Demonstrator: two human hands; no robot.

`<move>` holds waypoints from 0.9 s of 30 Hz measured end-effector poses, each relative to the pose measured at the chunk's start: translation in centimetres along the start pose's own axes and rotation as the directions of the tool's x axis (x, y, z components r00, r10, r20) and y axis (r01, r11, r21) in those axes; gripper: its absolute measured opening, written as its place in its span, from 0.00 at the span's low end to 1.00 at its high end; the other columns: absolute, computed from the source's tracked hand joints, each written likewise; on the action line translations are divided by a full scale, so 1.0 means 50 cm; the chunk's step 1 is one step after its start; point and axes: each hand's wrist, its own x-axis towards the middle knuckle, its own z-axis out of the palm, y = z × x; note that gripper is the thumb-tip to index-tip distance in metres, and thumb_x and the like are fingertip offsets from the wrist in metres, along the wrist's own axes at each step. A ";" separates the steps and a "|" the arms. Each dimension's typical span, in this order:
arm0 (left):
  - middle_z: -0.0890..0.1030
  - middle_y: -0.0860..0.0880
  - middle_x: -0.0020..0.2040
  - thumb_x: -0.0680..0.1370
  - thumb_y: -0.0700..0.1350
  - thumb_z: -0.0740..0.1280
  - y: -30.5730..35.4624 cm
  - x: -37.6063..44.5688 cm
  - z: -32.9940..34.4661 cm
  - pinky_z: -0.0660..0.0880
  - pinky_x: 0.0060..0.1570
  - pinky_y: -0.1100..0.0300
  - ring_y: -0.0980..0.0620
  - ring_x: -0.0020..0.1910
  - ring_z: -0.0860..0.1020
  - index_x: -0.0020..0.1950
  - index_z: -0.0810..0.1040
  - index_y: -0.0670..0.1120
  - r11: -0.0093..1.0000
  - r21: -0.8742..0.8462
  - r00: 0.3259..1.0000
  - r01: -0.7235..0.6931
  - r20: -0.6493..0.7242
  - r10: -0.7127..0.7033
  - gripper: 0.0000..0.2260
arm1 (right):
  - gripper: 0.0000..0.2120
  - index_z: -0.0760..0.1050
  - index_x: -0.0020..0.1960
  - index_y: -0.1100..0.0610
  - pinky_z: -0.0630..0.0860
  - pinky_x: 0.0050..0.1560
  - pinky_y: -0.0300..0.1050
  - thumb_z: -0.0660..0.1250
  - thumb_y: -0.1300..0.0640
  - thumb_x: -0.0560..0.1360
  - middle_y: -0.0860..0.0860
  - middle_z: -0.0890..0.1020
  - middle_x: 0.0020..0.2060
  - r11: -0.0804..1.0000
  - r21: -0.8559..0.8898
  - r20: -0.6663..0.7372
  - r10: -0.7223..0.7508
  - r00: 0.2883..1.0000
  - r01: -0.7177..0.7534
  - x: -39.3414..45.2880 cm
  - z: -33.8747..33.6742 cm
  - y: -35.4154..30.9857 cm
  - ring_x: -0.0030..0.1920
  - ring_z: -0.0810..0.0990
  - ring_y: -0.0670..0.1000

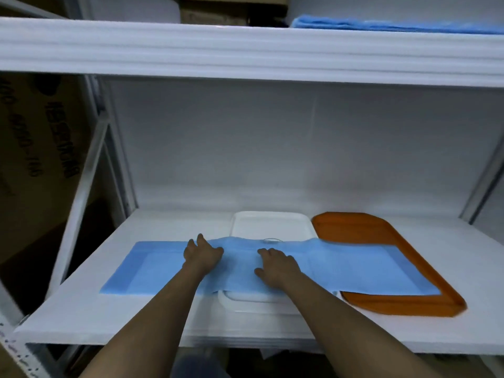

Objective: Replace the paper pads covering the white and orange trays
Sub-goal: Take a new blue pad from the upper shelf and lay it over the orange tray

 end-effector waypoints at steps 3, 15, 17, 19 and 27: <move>0.47 0.42 0.78 0.79 0.53 0.61 0.044 -0.013 0.057 0.55 0.73 0.47 0.42 0.77 0.47 0.78 0.46 0.45 0.983 0.139 0.992 -0.120 0.050 0.114 0.34 | 0.26 0.56 0.75 0.55 0.62 0.66 0.51 0.55 0.47 0.80 0.55 0.66 0.71 0.999 -0.006 -0.002 0.052 0.999 -0.052 -0.009 -0.011 0.073 0.69 0.65 0.56; 0.49 0.46 0.79 0.80 0.58 0.54 0.106 0.086 0.214 0.49 0.74 0.47 0.46 0.77 0.47 0.78 0.50 0.48 0.751 0.532 0.917 -0.392 0.294 0.270 0.30 | 0.26 0.56 0.75 0.54 0.55 0.72 0.53 0.52 0.45 0.81 0.52 0.54 0.76 0.984 -0.071 -0.031 0.163 0.986 -0.165 0.090 0.044 0.310 0.77 0.47 0.54; 0.49 0.45 0.79 0.80 0.58 0.55 0.104 0.112 0.230 0.49 0.74 0.47 0.46 0.77 0.49 0.78 0.50 0.48 0.720 0.567 0.912 -0.400 0.326 0.250 0.30 | 0.26 0.56 0.75 0.54 0.56 0.72 0.53 0.53 0.46 0.80 0.52 0.54 0.76 0.982 -0.103 -0.023 0.156 0.987 -0.158 0.121 0.051 0.331 0.77 0.47 0.54; 0.49 0.45 0.79 0.79 0.59 0.56 0.103 0.136 0.236 0.48 0.74 0.46 0.46 0.77 0.49 0.78 0.50 0.49 0.684 0.602 0.907 -0.413 0.340 0.248 0.31 | 0.26 0.56 0.75 0.54 0.56 0.71 0.53 0.55 0.47 0.80 0.52 0.54 0.76 0.979 -0.131 -0.010 0.157 0.988 -0.157 0.143 0.051 0.349 0.76 0.49 0.54; 0.47 0.45 0.78 0.81 0.51 0.55 0.076 0.218 0.213 0.44 0.74 0.44 0.46 0.77 0.47 0.78 0.49 0.49 0.488 0.769 0.910 -0.413 0.320 0.264 0.28 | 0.26 0.54 0.76 0.54 0.58 0.70 0.51 0.55 0.51 0.80 0.52 0.58 0.75 0.959 -0.253 -0.002 0.133 0.991 -0.129 0.215 0.029 0.403 0.75 0.55 0.53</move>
